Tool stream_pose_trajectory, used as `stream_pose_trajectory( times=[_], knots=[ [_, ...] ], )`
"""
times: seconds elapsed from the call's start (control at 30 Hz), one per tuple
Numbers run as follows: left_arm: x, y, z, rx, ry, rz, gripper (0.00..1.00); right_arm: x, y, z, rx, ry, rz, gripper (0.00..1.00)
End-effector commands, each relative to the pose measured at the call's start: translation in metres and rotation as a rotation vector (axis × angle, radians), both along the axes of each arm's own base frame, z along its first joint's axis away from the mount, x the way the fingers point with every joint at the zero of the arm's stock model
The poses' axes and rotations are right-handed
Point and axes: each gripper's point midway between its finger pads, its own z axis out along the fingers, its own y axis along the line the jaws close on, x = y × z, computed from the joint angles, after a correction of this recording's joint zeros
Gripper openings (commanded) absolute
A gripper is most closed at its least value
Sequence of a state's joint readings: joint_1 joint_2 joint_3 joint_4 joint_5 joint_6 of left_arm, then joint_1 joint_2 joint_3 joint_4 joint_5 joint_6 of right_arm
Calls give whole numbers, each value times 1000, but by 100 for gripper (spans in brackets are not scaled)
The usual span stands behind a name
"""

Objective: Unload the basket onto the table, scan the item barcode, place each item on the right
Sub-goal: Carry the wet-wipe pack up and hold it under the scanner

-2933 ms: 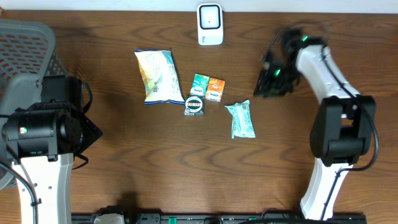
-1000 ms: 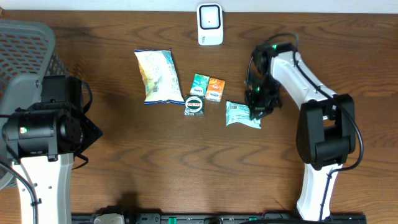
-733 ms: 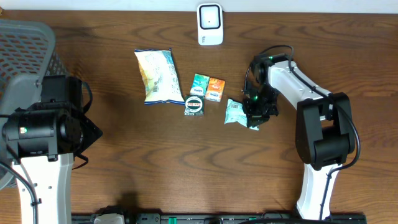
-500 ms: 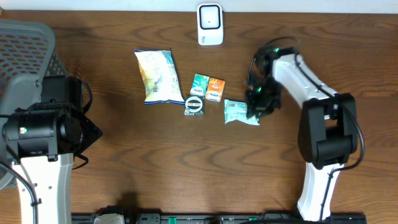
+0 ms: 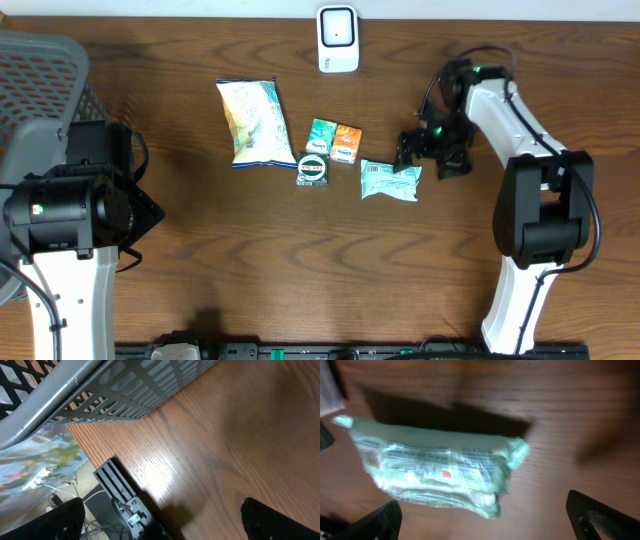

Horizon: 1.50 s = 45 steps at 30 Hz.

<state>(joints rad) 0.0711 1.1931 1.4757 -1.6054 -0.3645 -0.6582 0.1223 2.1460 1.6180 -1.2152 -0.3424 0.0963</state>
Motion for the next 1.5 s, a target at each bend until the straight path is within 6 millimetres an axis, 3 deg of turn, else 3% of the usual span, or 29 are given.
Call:
stream_pose_trajectory(
  times=[0.0,0.07,0.27,0.43,0.47,0.53,0.6,0.77,0.93,1.17,1.47],
  knots=[
    [-2,1,1,1,-4,16,98,-14,17,-14,87,36,-11,99],
    [-2,1,1,1,-4,16,98,-20,18,-22,102,49,-16,98],
    [-2,1,1,1,-4,16,98,-25,33,-34,202,40,-32,83],
    [-2,1,1,1,-4,16,98,-26,36,-51,208,14,-58,61],
    [-2,1,1,1,-4,16,98,-26,36,-55,208,7,-68,54],
    [-2,1,1,1,-4,16,98,-25,36,-61,210,-11,-74,23],
    [-2,1,1,1,-4,16,97,-23,36,-64,213,-26,-74,1],
    [-2,1,1,1,-4,16,98,-14,46,-51,302,-43,-83,1],
    [-2,1,1,1,-4,16,98,5,60,-15,477,-117,-52,1],
    [-2,1,1,1,-4,16,98,39,58,57,593,-322,-34,1],
    [-2,1,1,1,-4,16,98,61,60,168,621,-732,94,1]
  ],
)
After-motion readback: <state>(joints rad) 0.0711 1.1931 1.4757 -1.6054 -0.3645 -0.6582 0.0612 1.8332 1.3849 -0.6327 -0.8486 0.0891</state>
